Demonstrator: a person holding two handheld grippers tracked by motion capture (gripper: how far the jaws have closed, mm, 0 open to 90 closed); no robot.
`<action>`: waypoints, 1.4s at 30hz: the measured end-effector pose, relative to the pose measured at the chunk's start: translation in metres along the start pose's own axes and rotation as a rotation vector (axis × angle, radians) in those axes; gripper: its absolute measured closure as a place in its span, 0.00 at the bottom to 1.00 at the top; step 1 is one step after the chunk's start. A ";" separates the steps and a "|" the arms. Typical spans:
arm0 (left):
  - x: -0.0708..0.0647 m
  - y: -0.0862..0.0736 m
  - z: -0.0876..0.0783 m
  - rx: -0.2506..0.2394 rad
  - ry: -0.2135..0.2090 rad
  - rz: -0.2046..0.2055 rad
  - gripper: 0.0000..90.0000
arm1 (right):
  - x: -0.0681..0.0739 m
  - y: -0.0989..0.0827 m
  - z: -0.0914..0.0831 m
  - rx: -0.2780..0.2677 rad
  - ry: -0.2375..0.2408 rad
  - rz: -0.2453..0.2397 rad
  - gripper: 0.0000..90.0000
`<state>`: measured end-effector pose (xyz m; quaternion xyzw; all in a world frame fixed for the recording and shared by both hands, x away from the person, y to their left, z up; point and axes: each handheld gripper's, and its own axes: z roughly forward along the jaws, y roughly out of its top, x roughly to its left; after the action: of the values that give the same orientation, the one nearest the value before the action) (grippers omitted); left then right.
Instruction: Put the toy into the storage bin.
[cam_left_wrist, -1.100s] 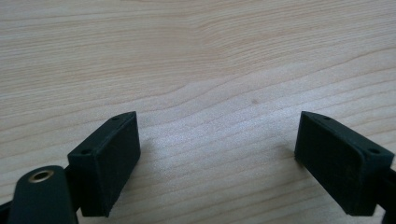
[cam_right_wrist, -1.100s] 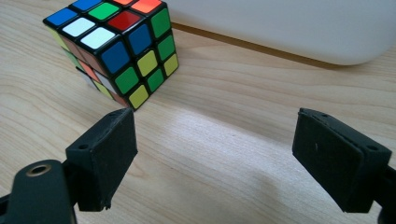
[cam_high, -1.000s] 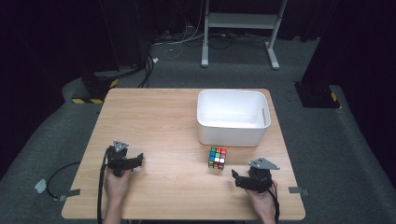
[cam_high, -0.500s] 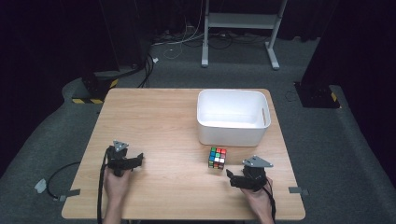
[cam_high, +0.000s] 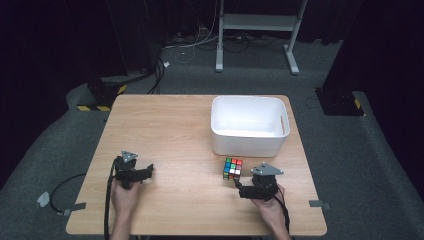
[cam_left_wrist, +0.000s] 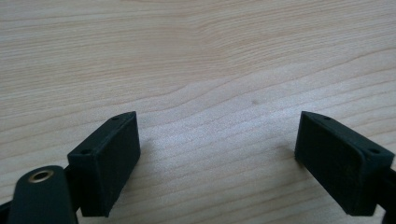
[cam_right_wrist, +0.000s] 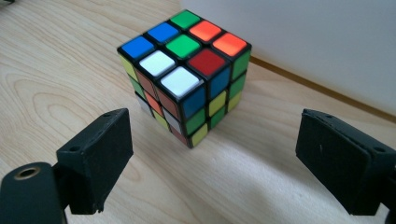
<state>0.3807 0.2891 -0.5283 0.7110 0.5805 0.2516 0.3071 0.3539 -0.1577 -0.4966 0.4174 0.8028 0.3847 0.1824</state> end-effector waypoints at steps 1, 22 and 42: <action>0.000 0.000 0.000 0.000 0.000 0.000 0.16 | 0.001 0.002 0.001 0.000 0.004 -0.003 0.11; 0.000 0.000 0.000 0.000 -0.001 0.000 0.16 | 0.014 0.021 0.024 -0.018 0.011 -0.055 0.10; 0.000 0.000 0.000 0.000 -0.001 0.001 0.16 | 0.014 0.027 0.040 -0.018 0.001 -0.049 0.10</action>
<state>0.3808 0.2890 -0.5283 0.7113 0.5802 0.2513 0.3070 0.3841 -0.1180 -0.5009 0.3956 0.8095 0.3874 0.1950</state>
